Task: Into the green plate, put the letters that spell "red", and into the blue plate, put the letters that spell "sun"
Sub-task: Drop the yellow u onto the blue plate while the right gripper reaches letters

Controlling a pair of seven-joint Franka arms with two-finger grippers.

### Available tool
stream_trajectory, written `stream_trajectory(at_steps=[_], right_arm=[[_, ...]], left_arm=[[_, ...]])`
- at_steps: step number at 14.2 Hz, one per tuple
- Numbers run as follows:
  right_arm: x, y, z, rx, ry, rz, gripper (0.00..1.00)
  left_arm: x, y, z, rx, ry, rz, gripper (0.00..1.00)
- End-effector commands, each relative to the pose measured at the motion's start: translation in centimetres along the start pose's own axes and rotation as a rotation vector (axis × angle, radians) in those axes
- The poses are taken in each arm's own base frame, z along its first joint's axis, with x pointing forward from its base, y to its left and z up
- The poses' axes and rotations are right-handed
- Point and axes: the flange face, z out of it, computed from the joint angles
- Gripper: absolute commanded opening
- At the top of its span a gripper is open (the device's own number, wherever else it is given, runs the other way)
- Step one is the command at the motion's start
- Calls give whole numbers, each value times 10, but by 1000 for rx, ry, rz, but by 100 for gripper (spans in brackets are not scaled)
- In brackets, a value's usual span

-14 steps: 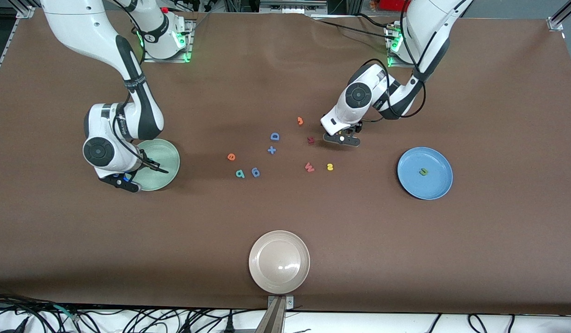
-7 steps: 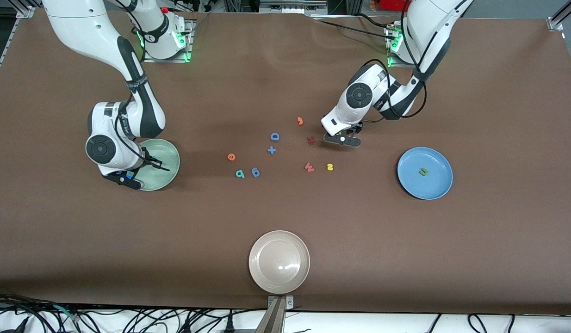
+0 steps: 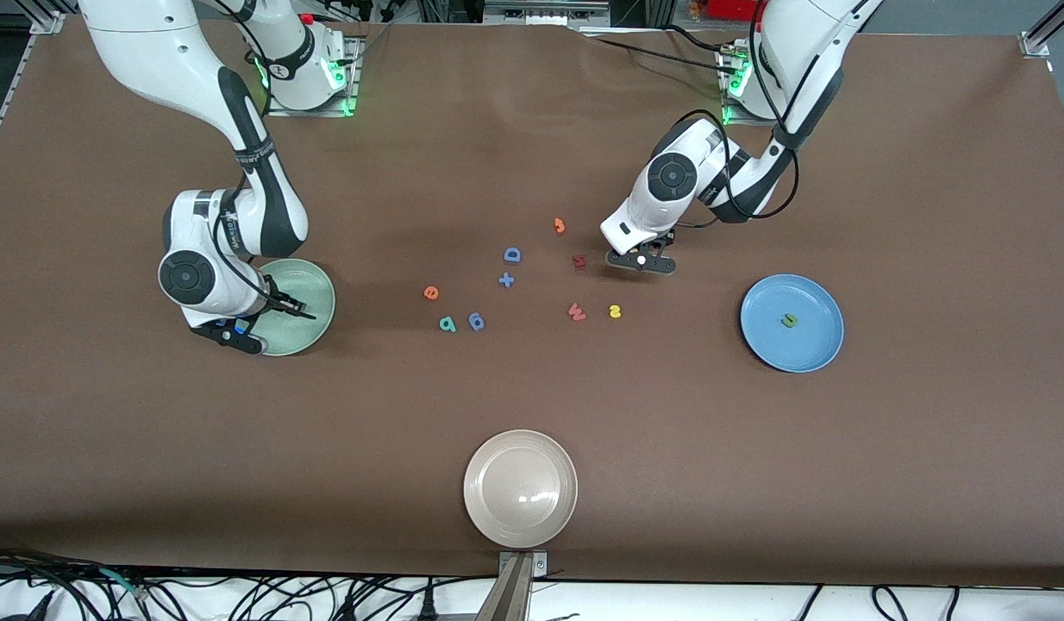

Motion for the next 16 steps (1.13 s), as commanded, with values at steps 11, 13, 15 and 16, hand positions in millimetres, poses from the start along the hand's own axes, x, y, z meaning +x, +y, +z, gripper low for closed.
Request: stream_trajectory(at_steps=[11,13,15,16], right_arm=[[-35,-117,-119,131,-12,166,94],[-51,-144,-114,143,-19,195,99],[-58,-162,-104,154,-18,198,99],[-63,-171,-97,156,-22,202,99]], left_arm=[[40,-38,-86,143,-8,-36,16],[67,-59,-125,190,-27,-11,16],[91,-92,-147,171,-22,45,16],[100,-120,-154,159,-21,69,16]])
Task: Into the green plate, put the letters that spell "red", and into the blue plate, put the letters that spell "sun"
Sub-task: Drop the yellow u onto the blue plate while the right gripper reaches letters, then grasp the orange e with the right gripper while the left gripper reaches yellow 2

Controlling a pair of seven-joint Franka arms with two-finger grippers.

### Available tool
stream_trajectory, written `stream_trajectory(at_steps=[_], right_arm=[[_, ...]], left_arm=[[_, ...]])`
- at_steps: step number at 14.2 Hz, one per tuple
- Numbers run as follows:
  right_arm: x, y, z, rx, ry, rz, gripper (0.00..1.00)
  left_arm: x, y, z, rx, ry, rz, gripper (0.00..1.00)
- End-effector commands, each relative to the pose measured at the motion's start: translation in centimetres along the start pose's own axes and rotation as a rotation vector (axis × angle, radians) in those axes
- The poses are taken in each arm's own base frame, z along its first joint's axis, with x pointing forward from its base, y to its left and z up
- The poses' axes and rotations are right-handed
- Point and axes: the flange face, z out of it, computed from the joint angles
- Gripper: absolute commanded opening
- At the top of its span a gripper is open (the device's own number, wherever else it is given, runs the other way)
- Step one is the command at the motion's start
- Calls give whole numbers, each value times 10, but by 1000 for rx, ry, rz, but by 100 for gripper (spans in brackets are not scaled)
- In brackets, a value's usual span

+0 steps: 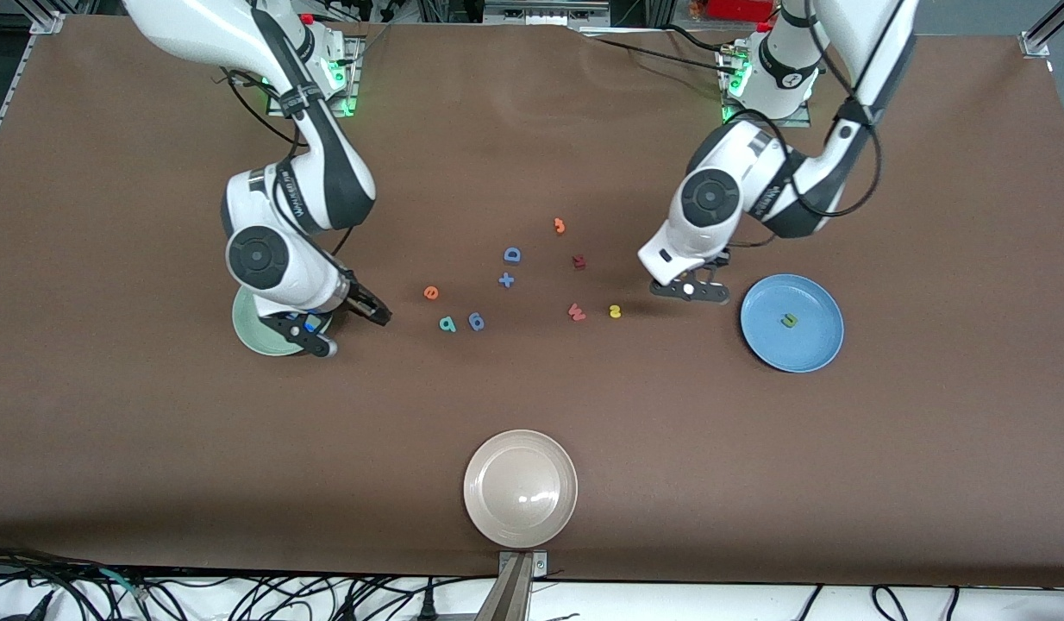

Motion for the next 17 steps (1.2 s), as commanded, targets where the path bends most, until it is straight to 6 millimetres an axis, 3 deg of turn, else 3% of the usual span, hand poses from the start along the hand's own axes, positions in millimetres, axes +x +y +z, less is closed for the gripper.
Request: stream_trajectory(at_steps=[1,4,10,12,13,15,16,17], right_arm=[[-10,-18,20,17,-13,34,99],[-33,-40,47,20,-33,64,99],[-53,-54,89,16,-68,61,99],[-57,-52,99,-1,-77,59,99],[-60,-51,102,-8,-80,56,99],[-63,-47,112,-27,-91,57,99],[-63,-46,116,-31,-93,58,99],[-63,-45,118,-30,-91,60,98]], left_arm=[[25,-70,-2,-6,-8,100,17],[36,-127,20,28,-19,157,18],[50,-160,76,-8,-31,128,19],[49,-163,88,-14,-51,126,26],[49,-165,91,-17,-55,123,33],[49,-163,96,-22,-64,118,83],[49,-163,97,-23,-66,115,100],[49,-163,97,-23,-66,115,100]])
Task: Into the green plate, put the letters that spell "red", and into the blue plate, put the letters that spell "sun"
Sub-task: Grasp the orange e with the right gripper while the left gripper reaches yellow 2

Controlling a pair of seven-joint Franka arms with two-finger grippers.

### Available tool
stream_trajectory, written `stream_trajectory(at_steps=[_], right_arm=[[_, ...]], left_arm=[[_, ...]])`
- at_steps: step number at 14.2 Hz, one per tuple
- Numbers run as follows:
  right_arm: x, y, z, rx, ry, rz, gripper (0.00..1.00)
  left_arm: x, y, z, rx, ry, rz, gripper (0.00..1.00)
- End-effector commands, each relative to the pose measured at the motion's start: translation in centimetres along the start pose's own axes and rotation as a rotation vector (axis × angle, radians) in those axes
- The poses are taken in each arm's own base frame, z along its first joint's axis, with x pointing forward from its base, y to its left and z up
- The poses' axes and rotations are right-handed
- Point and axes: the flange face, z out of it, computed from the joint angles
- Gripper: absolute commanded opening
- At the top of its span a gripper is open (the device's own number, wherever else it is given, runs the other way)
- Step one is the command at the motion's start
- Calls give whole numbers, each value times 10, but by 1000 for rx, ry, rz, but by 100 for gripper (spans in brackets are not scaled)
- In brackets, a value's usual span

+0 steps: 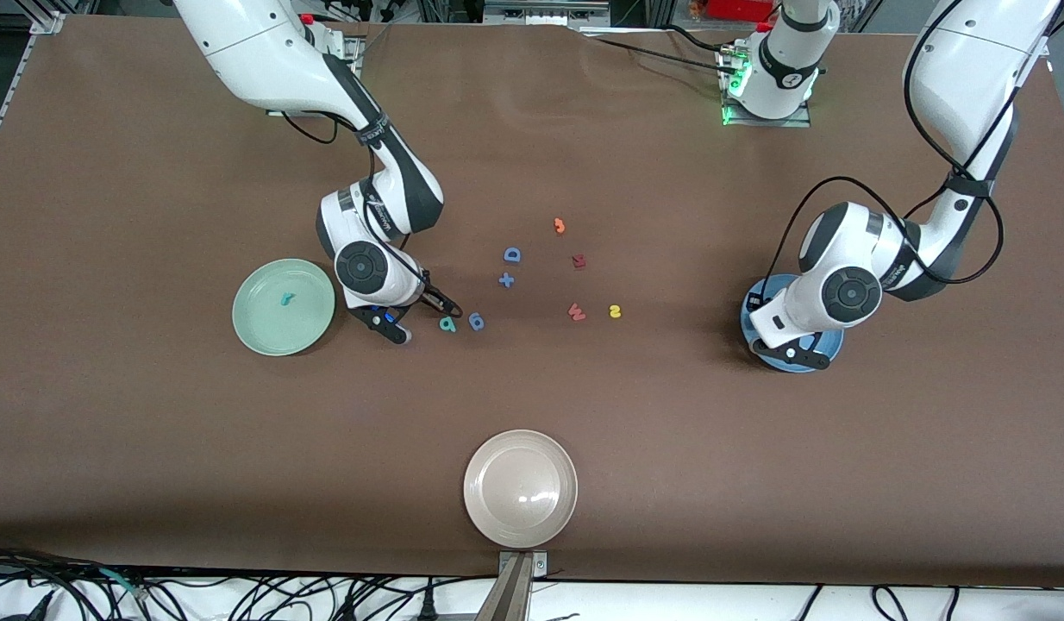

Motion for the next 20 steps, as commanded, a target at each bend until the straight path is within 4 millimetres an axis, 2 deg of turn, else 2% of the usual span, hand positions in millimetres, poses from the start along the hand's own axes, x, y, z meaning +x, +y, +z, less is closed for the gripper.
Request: stream_trajectory(at_steps=[1,3,5,8,10,11,12,13,14,15,16,17,19,20], right_arm=[[-3,0,6,12,-1,17,95],[-2,-1,11,19,3,17,89],[-1,-1,12,24,7,19,66],[-1,-1,12,25,8,21,49],[-1,-1,11,26,9,18,43],[-1,-1,11,26,9,18,38],[-1,-1,11,27,10,18,28],[-1,-2,11,30,13,17,17],[0,-2,11,32,14,18,13],[0,-2,11,32,14,18,13],[0,-2,11,32,14,17,13],[0,-2,11,31,13,16,13],[0,-1,2,34,14,14,13],[2,0,-9,40,20,3,13]], left_arm=[[3,-2,-2,16,13,12,100],[4,-1,-8,20,20,12,100],[7,6,-19,15,39,18,100],[18,33,-51,3,99,52,99],[28,74,-77,-7,151,109,99],[31,101,-84,-3,166,138,100],[36,114,-92,-10,186,115,100],[40,125,-92,-19,190,69,100],[44,143,-94,-31,196,20,100],[46,172,-94,-42,200,-19,100],[48,190,-91,-47,200,-71,100],[50,196,-81,-58,185,-118,100],[60,204,-78,-86,186,-167,100],[57,221,-73,-85,176,-185,100]])
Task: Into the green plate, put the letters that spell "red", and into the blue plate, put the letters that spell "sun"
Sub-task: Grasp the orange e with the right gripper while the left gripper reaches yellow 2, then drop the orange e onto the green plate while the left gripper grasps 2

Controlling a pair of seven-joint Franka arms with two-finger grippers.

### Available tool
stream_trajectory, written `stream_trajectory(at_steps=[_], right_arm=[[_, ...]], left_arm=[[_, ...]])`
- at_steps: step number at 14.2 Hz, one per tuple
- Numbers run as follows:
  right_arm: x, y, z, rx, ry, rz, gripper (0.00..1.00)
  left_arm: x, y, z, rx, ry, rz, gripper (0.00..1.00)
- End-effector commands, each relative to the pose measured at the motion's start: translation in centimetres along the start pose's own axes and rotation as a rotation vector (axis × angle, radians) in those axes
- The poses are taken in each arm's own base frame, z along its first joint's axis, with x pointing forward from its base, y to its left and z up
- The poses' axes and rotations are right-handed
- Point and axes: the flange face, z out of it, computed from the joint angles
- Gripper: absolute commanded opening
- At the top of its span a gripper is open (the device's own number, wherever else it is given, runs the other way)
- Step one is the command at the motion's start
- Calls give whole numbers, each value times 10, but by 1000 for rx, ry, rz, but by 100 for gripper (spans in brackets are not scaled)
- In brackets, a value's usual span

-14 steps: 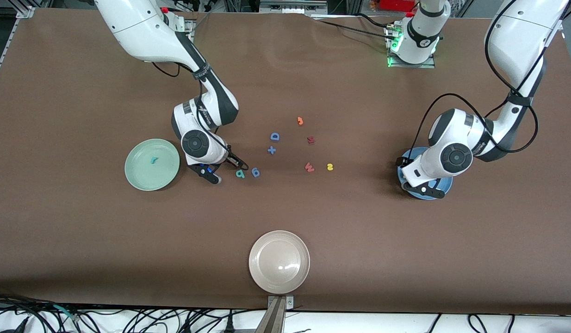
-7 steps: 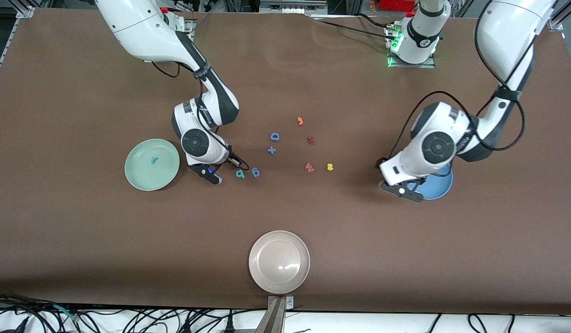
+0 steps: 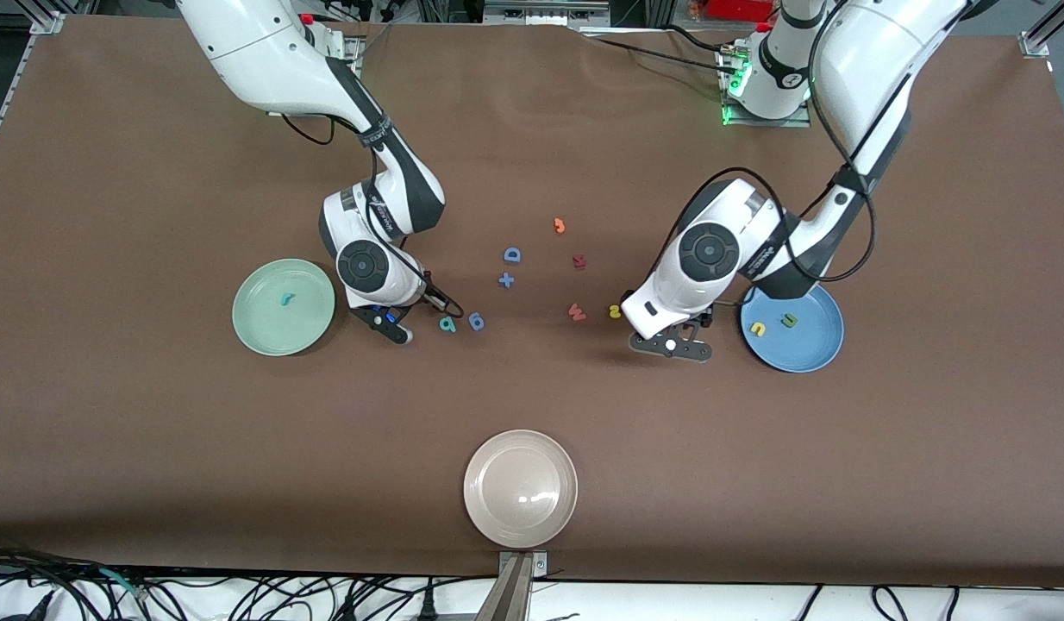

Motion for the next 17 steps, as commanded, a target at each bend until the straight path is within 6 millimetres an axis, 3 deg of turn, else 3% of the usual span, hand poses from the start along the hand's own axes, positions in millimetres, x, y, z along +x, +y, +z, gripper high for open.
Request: stream_trajectory(at_steps=[1,3,7,9,13,17], right_arm=[[6,7,-24,7,4,1,13],[18,23,-50,-38,-16,-9,13],[49,68,-99,-90,-47,-80,13],[70,93,-113,-105,-58,-104,13],[111,142,-120,-110,-68,-194,13],[130,170,-88,-99,-33,-238,13]], left_arm=[[2,34,16,-7,-12,-82,100],[-9,58,39,8,-35,-116,100],[-7,63,68,-46,-2,-118,98],[-10,66,73,-42,-10,-110,86],[-16,58,87,16,-10,-66,77],[-20,53,91,27,-25,-82,72]])
